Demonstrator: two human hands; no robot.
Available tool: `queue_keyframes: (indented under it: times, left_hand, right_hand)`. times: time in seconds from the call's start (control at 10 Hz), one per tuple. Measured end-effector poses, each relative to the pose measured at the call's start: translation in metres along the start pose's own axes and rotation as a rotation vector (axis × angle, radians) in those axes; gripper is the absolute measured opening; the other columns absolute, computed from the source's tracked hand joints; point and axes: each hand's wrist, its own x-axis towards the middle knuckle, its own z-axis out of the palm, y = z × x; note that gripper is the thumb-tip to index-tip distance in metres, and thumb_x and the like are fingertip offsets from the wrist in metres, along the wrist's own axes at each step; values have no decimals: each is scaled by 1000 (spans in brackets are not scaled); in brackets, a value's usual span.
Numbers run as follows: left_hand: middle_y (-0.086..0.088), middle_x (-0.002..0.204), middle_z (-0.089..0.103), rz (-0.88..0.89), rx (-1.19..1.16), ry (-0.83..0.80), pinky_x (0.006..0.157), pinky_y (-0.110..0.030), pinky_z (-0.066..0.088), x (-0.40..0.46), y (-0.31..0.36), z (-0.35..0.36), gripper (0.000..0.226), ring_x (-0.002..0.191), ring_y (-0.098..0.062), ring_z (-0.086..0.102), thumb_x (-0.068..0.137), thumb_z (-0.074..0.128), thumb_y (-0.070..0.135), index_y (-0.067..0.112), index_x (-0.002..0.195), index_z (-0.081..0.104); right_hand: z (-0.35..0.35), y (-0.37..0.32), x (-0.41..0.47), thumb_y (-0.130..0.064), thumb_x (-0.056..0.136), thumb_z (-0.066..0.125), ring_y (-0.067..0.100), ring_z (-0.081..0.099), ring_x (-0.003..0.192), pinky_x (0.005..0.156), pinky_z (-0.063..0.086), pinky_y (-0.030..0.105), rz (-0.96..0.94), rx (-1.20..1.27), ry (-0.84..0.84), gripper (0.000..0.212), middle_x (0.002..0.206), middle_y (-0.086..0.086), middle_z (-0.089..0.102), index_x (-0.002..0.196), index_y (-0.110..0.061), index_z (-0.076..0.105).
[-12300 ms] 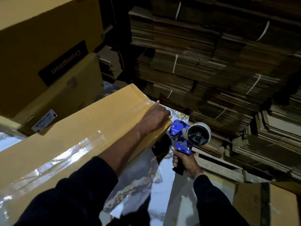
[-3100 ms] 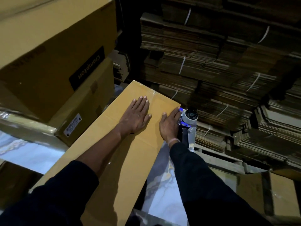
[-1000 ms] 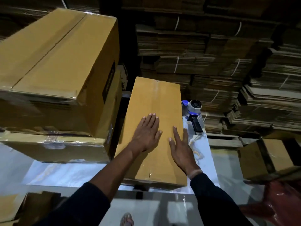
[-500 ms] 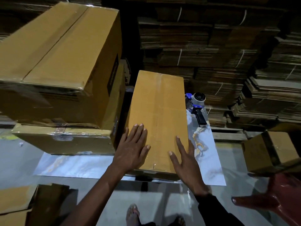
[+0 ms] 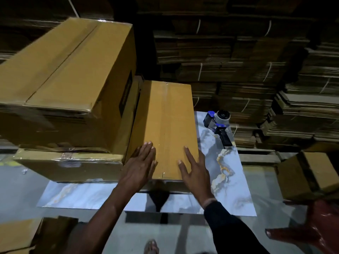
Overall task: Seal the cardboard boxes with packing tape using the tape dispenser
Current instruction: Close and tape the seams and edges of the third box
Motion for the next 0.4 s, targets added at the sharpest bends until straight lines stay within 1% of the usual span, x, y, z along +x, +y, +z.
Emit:
queue_keyframes:
  times: [0.1, 0.2, 0.3, 0.4]
  left_hand:
    - [-18, 154, 51, -9, -15, 11, 119, -40, 27, 8, -1, -1, 66, 143, -31, 50, 112, 20, 41, -1, 141, 60]
    - [-15, 160, 44, -31, -26, 30, 123, -37, 23, 8, 1, -1, 59, 150, -26, 41, 109, 30, 38, 1, 147, 54]
    - [-13, 164, 37, -38, 12, -10, 125, -39, 20, 6, 4, -3, 64, 154, -25, 32, 111, 22, 44, 3, 153, 46]
    - [-13, 169, 23, -34, -16, -61, 128, -41, 10, 9, 8, 0, 73, 159, -26, 16, 111, 8, 53, 4, 160, 32]
  right_hand:
    - [1, 1, 12, -68, 100, 45, 30, 34, 151, 108, 49, 44, 2, -10, -15, 59, 169, 7, 19, 155, -59, 25]
    - [0, 1, 14, -69, 100, 44, 29, 34, 151, 111, 47, 43, -2, -3, -29, 60, 168, 6, 18, 155, -60, 22]
    - [-5, 2, 14, -70, 100, 42, 29, 36, 151, 112, 47, 41, -6, -3, -60, 62, 169, 4, 14, 156, -59, 19]
    - [-12, 2, 19, -71, 99, 41, 30, 39, 148, 111, 47, 40, -12, -6, -137, 65, 171, 1, 5, 158, -57, 17]
